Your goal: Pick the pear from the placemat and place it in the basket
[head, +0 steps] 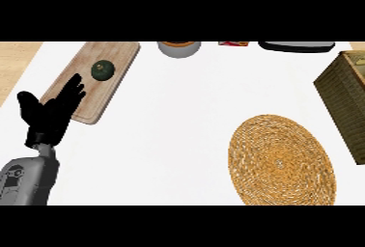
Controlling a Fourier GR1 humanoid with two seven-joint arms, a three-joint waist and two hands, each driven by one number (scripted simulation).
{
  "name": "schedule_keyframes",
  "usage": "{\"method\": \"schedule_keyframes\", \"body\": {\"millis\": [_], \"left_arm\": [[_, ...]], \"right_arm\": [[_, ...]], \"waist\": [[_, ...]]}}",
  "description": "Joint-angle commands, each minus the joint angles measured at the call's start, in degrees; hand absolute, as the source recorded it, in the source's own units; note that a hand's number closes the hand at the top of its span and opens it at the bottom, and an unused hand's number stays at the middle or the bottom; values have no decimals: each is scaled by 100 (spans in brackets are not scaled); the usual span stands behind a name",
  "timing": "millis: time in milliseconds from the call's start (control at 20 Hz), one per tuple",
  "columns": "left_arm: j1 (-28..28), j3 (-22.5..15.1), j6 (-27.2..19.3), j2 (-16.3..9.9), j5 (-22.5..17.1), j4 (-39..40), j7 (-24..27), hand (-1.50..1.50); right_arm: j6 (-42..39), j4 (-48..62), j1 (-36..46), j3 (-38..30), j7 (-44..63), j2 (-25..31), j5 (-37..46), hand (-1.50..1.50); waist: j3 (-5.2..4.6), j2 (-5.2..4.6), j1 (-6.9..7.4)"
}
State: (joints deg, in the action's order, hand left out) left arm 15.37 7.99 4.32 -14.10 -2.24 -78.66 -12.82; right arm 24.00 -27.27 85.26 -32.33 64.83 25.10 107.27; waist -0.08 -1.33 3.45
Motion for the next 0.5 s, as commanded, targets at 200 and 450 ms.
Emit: {"method": "schedule_keyframes", "body": {"millis": [200,450], "left_arm": [[-74,137,-5,6,-70,145,92,0],[-44,191,-1,-117,6,209,141,0]], "right_arm": [[388,270,-367,-286,403,248,-83,150],[685,-14,-621,-381,279,111,-255,150]], "waist": [[7,58,-156],[6,93,-227]]}}
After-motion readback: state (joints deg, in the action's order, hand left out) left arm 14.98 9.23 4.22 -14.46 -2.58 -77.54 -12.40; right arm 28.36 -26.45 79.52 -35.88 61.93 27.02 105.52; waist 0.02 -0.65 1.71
